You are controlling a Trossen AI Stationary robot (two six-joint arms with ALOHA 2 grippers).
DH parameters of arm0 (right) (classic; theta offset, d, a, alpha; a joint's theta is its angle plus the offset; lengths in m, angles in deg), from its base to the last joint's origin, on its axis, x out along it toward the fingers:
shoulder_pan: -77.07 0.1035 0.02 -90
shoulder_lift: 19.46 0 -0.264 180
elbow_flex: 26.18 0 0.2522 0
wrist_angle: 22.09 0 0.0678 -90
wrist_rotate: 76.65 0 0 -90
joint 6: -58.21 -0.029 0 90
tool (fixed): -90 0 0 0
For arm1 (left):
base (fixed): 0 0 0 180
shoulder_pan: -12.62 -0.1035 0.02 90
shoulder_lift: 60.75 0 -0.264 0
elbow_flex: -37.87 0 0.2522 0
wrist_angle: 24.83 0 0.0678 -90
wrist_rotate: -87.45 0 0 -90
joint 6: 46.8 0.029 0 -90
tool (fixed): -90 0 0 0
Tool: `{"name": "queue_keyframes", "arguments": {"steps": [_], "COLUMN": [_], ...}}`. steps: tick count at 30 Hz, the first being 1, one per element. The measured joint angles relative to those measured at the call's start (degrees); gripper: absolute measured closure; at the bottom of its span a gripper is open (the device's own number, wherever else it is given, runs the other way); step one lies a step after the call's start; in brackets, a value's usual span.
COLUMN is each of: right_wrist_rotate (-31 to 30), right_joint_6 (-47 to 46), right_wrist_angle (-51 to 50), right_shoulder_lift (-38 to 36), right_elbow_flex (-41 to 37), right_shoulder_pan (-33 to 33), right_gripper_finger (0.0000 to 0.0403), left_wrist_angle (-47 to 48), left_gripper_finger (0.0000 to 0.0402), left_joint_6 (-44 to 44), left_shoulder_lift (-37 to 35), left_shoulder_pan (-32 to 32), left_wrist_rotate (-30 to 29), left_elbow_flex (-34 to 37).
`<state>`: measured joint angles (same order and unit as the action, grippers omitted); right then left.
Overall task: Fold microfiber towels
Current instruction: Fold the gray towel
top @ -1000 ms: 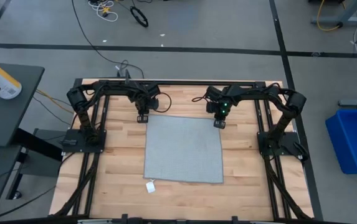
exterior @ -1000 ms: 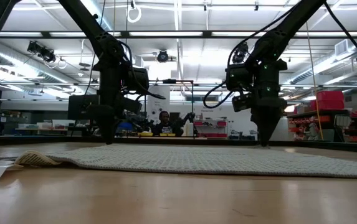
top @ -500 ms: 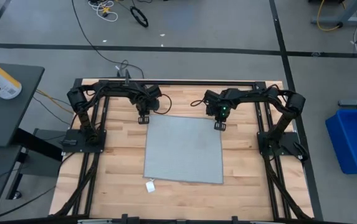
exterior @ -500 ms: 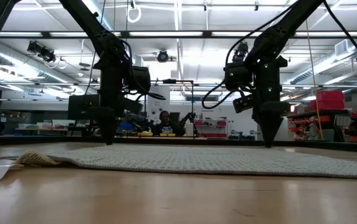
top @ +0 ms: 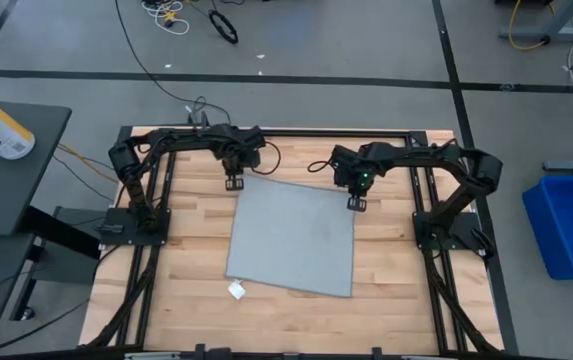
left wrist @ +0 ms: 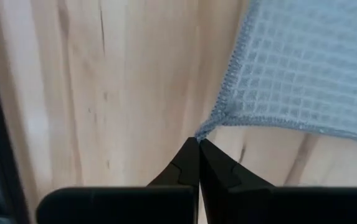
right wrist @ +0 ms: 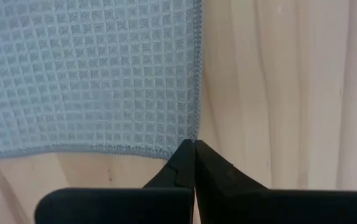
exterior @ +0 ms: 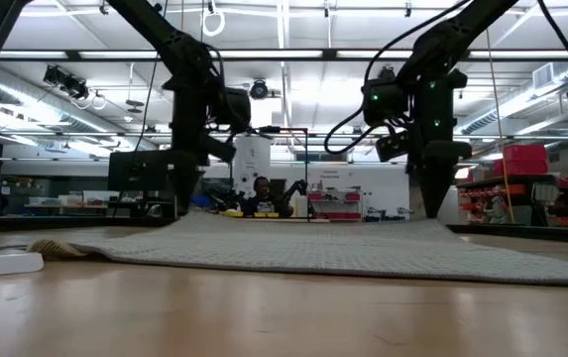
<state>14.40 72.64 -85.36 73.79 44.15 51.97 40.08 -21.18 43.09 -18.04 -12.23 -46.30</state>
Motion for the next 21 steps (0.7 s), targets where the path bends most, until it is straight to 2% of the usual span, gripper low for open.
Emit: {"name": "queue_keyframes", "arguments": {"steps": [11, 21], "right_wrist_rotate": [-0.6, -0.9], "right_joint_6": [-1.1, -5.7], "right_wrist_angle": [-3.2, -6.0], "right_shoulder_lift": [-2.5, -6.4], "right_elbow_flex": [0.0, 0.0], "right_shoulder_pan": [2.3, 9.0], "right_gripper_finger": [0.0403, 0.0403], "left_wrist_angle": [8.0, 10.6], "left_gripper_finger": [0.0401, 0.0401], "left_joint_6": [-1.6, -5.5], "left_shoulder_lift": [-1.0, -10.9], "left_shoulder_pan": [2.7, 4.4], "left_wrist_rotate": [0.6, 5.4], "left_elbow_flex": [-4.6, -1.7]}}
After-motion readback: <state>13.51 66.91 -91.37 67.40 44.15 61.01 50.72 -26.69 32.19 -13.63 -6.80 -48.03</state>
